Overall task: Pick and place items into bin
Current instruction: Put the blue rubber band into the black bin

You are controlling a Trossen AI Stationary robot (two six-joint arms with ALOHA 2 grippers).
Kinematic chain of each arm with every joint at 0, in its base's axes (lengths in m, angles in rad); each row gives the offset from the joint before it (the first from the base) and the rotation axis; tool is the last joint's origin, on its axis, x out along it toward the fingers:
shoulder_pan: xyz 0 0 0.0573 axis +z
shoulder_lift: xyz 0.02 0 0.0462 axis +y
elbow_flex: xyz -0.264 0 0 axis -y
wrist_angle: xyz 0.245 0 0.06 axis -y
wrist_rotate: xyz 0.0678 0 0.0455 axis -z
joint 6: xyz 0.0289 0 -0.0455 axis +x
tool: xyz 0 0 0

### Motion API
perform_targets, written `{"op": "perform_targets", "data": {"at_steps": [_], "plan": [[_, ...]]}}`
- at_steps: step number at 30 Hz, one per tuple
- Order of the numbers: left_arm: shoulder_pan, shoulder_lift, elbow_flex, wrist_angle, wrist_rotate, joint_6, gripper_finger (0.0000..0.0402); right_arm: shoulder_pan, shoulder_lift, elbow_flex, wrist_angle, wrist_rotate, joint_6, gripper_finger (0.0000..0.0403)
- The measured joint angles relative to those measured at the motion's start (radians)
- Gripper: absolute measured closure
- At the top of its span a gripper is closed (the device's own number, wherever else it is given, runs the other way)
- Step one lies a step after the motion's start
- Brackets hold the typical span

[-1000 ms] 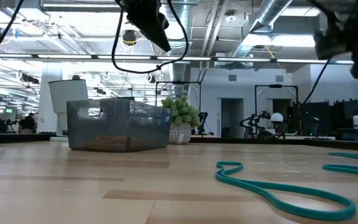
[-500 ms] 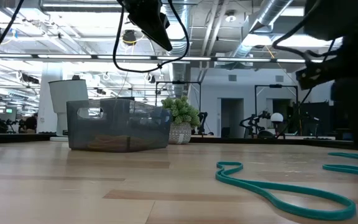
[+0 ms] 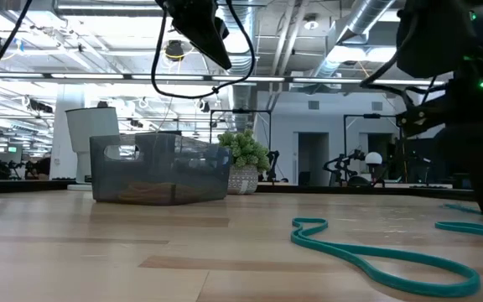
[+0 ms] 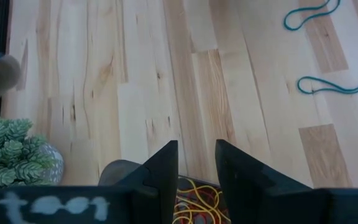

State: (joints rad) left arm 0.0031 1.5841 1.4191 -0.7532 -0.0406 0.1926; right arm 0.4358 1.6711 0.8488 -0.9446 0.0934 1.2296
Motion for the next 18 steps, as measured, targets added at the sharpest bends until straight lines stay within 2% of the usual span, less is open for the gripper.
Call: {"op": "perform_targets", "data": {"at_steps": [7,15,18], "plan": [[0.000,0.000,0.000,-0.013,0.000,0.005,0.0304,0.000,0.042,0.004,0.013,-0.006,-0.027,0.0295],[0.000,0.000,0.000,-0.024,0.000,0.002,0.0304,0.011,-0.039,-0.004,0.052,-0.029,-0.012,0.0296],[0.000,0.000,0.000,-0.024,0.000,-0.005,0.0304,0.021,-0.030,-0.013,0.046,-0.048,0.010,0.0296]]}}
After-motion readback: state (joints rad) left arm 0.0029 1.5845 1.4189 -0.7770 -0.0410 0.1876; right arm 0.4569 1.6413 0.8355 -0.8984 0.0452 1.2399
